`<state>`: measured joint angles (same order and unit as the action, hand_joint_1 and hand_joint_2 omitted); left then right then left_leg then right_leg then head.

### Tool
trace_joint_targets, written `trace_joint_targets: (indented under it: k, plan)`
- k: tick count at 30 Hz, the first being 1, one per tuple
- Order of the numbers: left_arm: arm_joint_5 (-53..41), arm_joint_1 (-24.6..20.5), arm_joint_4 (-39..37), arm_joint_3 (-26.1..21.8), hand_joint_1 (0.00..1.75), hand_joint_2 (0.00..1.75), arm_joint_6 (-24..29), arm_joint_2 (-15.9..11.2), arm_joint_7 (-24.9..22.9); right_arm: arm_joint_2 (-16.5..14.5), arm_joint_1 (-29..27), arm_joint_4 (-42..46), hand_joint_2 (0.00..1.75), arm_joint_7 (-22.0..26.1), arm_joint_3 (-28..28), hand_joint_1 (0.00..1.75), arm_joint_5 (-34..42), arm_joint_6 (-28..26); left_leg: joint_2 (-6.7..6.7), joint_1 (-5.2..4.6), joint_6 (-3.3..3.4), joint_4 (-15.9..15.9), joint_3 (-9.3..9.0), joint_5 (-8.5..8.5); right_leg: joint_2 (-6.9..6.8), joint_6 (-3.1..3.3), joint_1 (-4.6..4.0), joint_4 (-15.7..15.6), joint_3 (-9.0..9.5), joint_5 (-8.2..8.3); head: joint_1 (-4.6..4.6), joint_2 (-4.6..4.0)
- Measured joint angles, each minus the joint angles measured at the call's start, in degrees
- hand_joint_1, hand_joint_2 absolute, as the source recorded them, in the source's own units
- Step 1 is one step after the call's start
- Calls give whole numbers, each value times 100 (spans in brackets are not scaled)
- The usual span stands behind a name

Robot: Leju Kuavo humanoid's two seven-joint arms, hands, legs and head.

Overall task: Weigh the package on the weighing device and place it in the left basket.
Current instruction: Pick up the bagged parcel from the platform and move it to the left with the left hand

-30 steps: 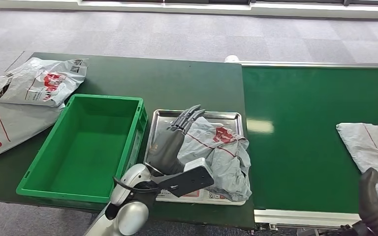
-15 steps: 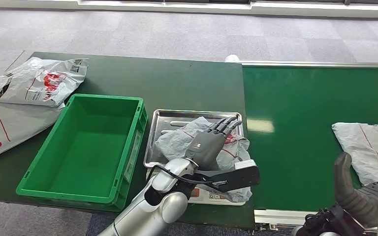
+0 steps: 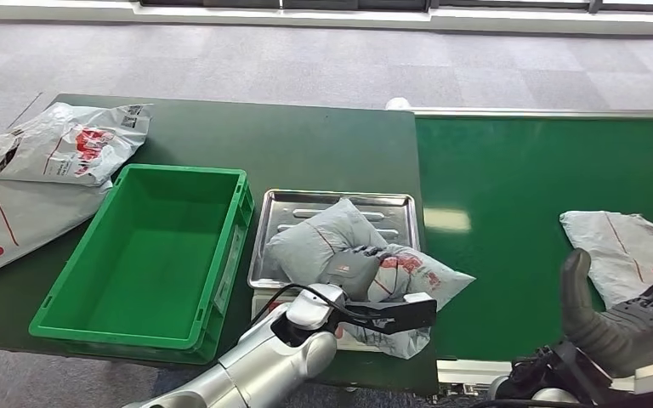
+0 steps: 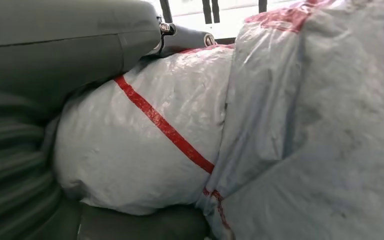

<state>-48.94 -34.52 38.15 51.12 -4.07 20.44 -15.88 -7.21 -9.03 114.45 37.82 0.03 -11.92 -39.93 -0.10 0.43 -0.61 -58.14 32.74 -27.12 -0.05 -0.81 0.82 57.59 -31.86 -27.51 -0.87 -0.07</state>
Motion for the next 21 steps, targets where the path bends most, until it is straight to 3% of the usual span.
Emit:
trace_joint_targets:
  k: [10, 14, 21]
  plan:
    - [-159, -327, -220, -172, 175, 175, 170, 1, 36, -136, 21, 3, 175, -296, 11, 0, -319, 0, 51, 0, 5, 6, -65, -30, 45, -3, -2, -4, 65, -11, 1, 0]
    - [-204, -419, 130, -901, 175, 175, 182, -25, 254, -156, -20, 11, 175, -362, 9, 0, -434, -1, 50, -1, 6, 4, -60, 33, 44, -1, -3, 0, 43, 43, 1, 0]
    - [714, -221, 1753, -2189, 175, 175, -499, -210, 604, -184, -135, 101, 175, -379, -15, 0, -416, -7, 19, 0, -4, 2, 39, 91, 29, -2, 0, 10, -79, 80, 2, 0]
